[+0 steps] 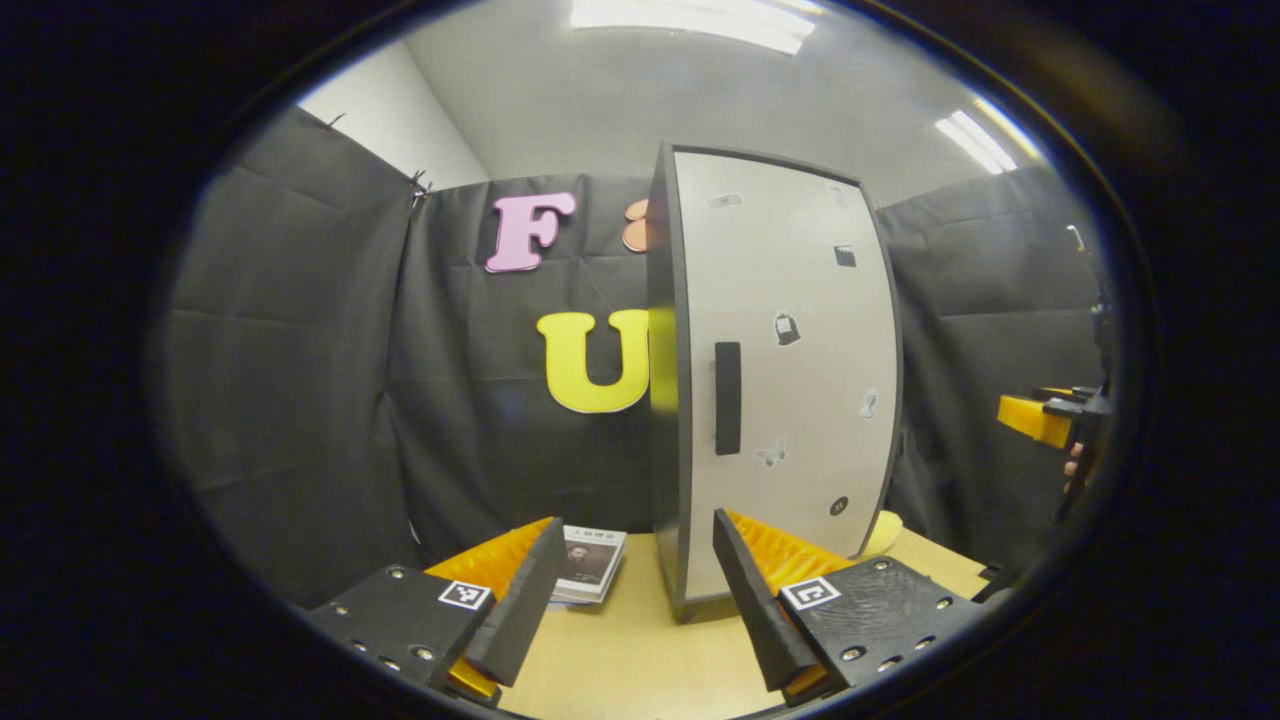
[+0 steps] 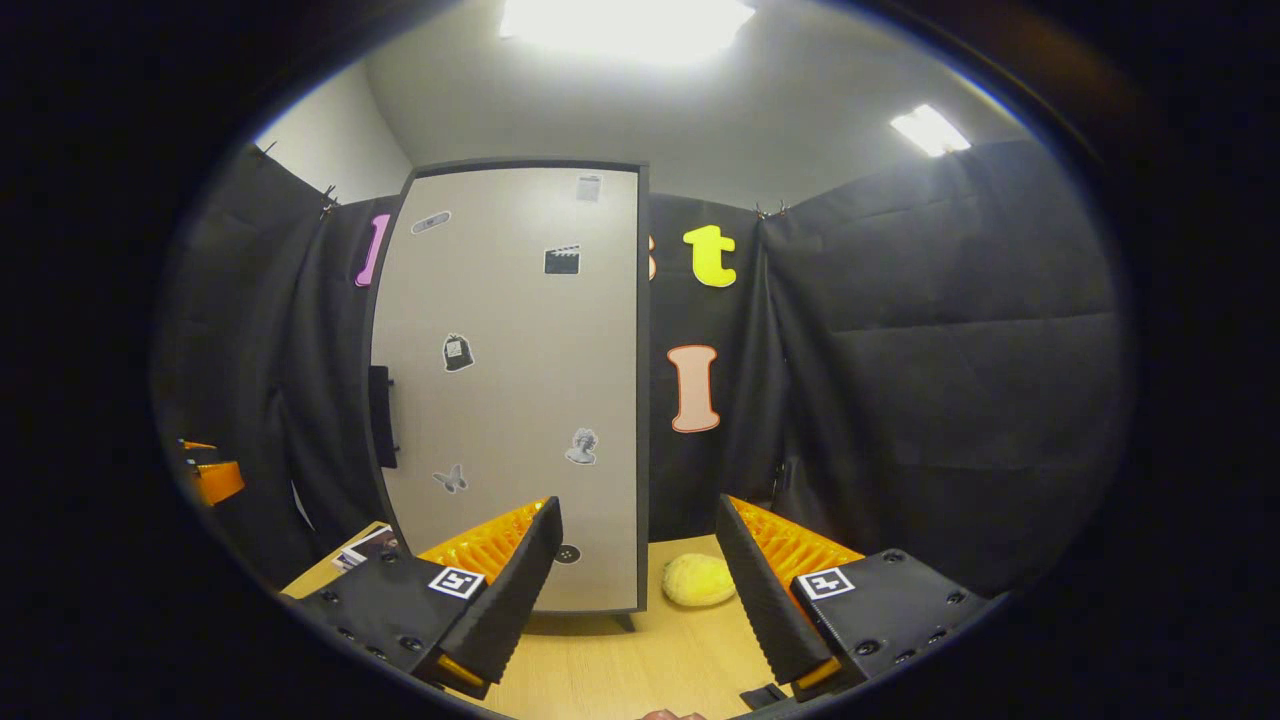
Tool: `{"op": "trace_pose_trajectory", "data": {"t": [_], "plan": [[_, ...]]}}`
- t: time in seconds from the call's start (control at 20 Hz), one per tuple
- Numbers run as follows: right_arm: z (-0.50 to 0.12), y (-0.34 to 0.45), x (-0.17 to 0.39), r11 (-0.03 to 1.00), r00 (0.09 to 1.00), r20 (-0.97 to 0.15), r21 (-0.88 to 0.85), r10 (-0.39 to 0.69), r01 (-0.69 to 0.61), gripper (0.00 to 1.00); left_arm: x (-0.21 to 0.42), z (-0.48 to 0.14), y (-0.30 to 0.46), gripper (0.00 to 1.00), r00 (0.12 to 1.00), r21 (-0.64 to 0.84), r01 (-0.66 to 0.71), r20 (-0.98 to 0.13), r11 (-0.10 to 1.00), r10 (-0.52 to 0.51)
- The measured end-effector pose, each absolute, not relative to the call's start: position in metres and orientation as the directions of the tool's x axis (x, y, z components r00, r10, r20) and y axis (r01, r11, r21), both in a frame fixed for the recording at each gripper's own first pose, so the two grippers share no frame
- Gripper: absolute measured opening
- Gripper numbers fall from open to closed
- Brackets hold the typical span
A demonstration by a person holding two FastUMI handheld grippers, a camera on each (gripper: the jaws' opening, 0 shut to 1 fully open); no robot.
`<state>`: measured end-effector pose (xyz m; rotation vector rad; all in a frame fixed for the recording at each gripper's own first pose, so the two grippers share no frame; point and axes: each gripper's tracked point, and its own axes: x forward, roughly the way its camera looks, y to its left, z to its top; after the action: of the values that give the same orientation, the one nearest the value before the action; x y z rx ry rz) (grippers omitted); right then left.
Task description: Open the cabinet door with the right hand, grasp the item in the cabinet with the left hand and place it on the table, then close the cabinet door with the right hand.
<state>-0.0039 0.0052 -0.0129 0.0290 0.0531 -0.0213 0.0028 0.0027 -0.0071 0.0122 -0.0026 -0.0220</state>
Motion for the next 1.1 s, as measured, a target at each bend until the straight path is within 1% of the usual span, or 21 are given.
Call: {"op": "trace_pose_trajectory", "data": {"t": [0.2, 0.25, 0.35, 0.4, 0.45, 0.5, 0.6, 0.65, 0.7, 0.75, 0.9, 0.95, 1.1], "plan": [[-0.019, 0.009, -0.006, 0.999, 0.998, -0.068, 0.04, -0.015, 0.017, 0.97, 0.0, -0.013, 0.003, 0.89, 1.0, 0.018, 0.027, -0.004, 0.999, -0.026], [-0.02, 0.009, -0.006, 0.999, 0.997, -0.072, 0.045, -0.013, 0.016, 0.97, -0.002, -0.014, 0.003, 0.88, 1.0, 0.021, 0.021, 0.0, 1.0, -0.021], [-0.021, 0.011, -0.006, 0.998, 0.997, -0.077, 0.056, -0.009, 0.013, 0.97, -0.005, -0.009, 0.002, 0.87, 0.999, 0.016, 0.021, 0.031, 1.0, -0.022], [-0.022, 0.011, -0.006, 0.998, 0.997, -0.081, 0.059, -0.008, 0.013, 0.97, -0.006, -0.007, 0.003, 0.89, 0.999, 0.009, 0.021, 0.043, 1.0, -0.022], [-0.023, 0.012, -0.005, 0.998, 0.996, -0.085, 0.059, -0.006, 0.011, 0.97, -0.007, -0.007, 0.005, 0.87, 0.998, 0.003, 0.021, 0.051, 1.0, -0.021], [-0.023, 0.013, -0.004, 0.998, 0.996, -0.087, 0.059, -0.003, 0.008, 0.97, -0.007, -0.007, 0.007, 0.87, 0.998, 0.002, 0.021, 0.052, 1.0, -0.021], [-0.022, 0.016, -0.002, 0.999, 0.996, -0.091, 0.052, 0.006, -0.001, 0.97, -0.005, -0.01, 0.007, 0.87, 0.999, 0.022, 0.016, 0.038, 1.0, -0.017], [-0.022, 0.017, 0.0, 0.999, 0.996, -0.093, 0.045, 0.01, -0.006, 0.97, -0.004, -0.014, 0.007, 0.89, 1.0, 0.042, 0.002, 0.027, 0.999, -0.003], [-0.021, 0.02, 0.001, 0.999, 0.995, -0.095, 0.038, 0.015, -0.011, 0.98, -0.004, -0.017, 0.008, 0.87, 1.0, 0.058, -0.005, 0.021, 0.998, 0.004], [-0.021, 0.023, 0.003, 0.999, 0.995, -0.096, 0.032, 0.021, -0.018, 0.97, -0.004, -0.021, 0.009, 0.87, 1.0, 0.066, -0.01, 0.016, 0.998, 0.009], [-0.016, 0.039, 0.012, 0.998, 0.994, -0.098, 0.027, 0.053, -0.05, 0.97, -0.007, -0.028, 0.01, 0.87, 1.0, 0.042, -0.006, 0.003, 0.999, 0.005], [-0.013, 0.045, 0.015, 0.998, 0.993, -0.096, 0.029, 0.066, -0.064, 0.98, -0.007, -0.03, 0.012, 0.89, 1.0, 0.034, -0.01, 0.001, 0.999, 0.01], [-0.003, 0.067, 0.026, 0.994, 0.99, -0.094, 0.021, 0.104, -0.103, 0.97, -0.013, -0.031, 0.025, 0.87, 0.999, 0.031, -0.04, 0.001, 0.999, 0.04]]}}
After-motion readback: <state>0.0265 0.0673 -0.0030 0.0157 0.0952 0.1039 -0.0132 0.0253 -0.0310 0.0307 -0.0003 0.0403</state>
